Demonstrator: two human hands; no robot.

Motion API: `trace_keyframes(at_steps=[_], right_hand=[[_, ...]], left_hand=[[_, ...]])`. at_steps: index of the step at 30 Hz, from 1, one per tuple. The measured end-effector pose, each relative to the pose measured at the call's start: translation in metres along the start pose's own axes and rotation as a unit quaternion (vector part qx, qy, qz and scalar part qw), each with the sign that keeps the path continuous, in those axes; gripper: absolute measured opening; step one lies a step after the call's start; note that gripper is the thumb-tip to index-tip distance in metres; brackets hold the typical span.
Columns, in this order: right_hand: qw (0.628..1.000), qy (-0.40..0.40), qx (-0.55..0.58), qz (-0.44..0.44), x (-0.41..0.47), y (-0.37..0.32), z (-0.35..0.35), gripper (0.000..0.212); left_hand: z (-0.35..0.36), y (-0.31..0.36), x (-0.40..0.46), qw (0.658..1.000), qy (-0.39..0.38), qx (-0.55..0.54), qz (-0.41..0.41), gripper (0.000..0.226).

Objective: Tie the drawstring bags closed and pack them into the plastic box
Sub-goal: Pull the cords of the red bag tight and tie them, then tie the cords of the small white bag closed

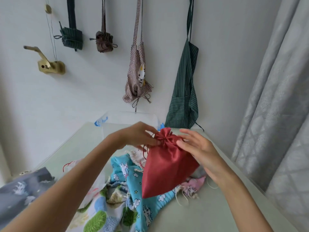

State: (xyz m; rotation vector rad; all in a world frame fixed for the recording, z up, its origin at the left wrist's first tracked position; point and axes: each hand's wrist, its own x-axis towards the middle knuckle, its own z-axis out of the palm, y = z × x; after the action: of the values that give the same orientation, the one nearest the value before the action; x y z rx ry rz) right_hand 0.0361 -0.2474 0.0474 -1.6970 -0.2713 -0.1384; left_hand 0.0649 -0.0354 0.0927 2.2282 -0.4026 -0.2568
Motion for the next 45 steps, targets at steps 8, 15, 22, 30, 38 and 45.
trace_keyframes(at_steps=[8, 15, 22, 30, 38, 45], right_hand=[[1.000, 0.012, 0.012, 0.021, 0.087, -0.018, 0.012, 0.035], [0.985, 0.133, -0.049, -0.097, 0.198, -0.032, 0.038, 0.017], [0.967, -0.012, -0.254, -0.028, 0.237, 0.034, 0.063, 0.022], [0.891, 0.012, -0.452, -0.045, 0.206, 0.064, 0.056, 0.028], [0.933, -0.032, -0.350, -0.075, 0.111, 0.057, 0.049, 0.014], [0.936, -0.045, -0.348, -0.026, 0.031, 0.085, 0.079, 0.024]], left_hand=[[-0.061, 0.023, 0.054, 0.987, 0.143, -0.041, 0.060, 0.024], [-0.126, 0.022, 0.118, 0.929, 0.354, -0.035, 0.101, 0.031], [-0.117, -0.042, 0.158, 0.948, 0.316, 0.021, 0.013, 0.046], [-0.080, -0.097, 0.153, 0.970, 0.044, 0.208, -0.119, 0.041], [-0.029, -0.087, 0.077, 0.973, 0.172, 0.151, -0.011, 0.027], [0.023, -0.106, 0.010, 0.949, 0.080, 0.296, -0.071, 0.048]])
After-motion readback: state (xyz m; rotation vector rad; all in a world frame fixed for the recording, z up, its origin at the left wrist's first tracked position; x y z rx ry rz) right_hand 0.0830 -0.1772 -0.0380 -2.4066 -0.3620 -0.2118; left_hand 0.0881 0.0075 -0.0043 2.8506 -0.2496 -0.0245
